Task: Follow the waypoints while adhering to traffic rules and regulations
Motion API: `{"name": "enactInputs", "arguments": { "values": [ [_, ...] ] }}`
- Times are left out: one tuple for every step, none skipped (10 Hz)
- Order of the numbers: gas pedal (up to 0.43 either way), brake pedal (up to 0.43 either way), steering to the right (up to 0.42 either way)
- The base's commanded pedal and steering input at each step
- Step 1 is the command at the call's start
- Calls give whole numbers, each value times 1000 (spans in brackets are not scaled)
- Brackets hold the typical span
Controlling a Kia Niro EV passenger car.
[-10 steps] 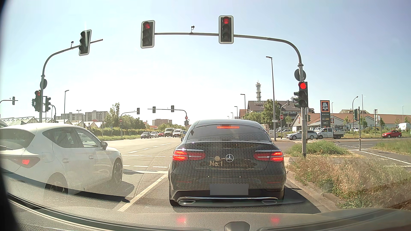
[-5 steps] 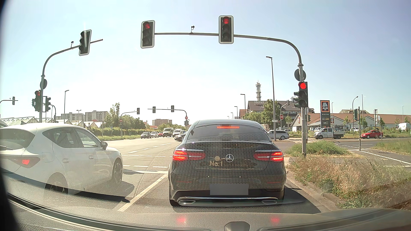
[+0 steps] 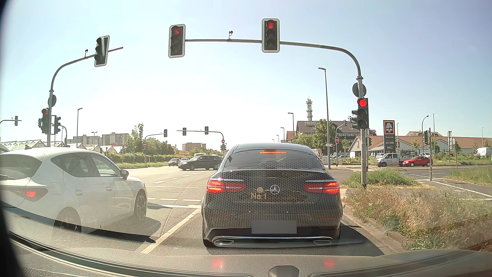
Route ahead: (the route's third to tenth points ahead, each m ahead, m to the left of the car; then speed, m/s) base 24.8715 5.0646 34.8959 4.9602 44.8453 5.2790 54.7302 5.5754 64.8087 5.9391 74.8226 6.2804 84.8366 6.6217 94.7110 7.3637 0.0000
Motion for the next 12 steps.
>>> {"name": "enactInputs", "arguments": {
  "values": [
    [0,250,-1],
    [0,250,-1],
    [0,250,-1],
    [0,250,-1],
    [0,250,-1],
    [0,250,-1],
    [0,250,-1],
    [0,250,-1],
    [0,250,-1],
    [0,250,-1],
    [0,250,-1],
    [0,250,-1]
  ]
}}
